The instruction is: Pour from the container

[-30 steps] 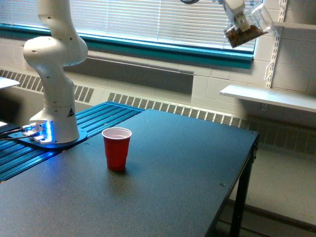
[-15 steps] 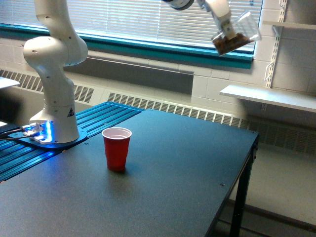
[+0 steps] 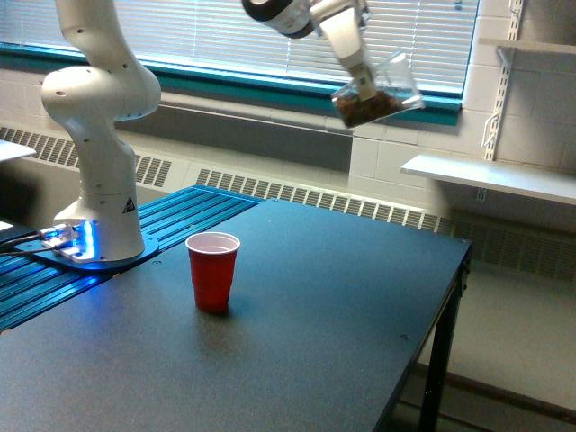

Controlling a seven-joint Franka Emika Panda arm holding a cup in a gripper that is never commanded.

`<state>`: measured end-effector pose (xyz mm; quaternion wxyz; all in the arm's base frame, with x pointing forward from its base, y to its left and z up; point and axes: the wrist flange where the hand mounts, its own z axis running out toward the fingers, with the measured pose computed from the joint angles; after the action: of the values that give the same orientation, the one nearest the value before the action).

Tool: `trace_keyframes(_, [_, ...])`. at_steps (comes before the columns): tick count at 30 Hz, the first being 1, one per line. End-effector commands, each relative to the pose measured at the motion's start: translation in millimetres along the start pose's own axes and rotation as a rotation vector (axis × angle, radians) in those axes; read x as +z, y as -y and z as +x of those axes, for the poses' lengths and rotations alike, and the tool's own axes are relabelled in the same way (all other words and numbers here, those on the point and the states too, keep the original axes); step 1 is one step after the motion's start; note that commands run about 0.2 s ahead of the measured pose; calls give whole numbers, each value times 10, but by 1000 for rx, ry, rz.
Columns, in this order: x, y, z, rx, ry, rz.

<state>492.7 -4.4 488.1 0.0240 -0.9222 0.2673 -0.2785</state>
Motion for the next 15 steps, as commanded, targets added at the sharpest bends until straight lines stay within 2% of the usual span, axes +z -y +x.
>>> trace_keyframes(1, [-94,-203,-130,13,-14,-16])
trace_keyframes(15, [-157,-806,-520,17,-13,-88])
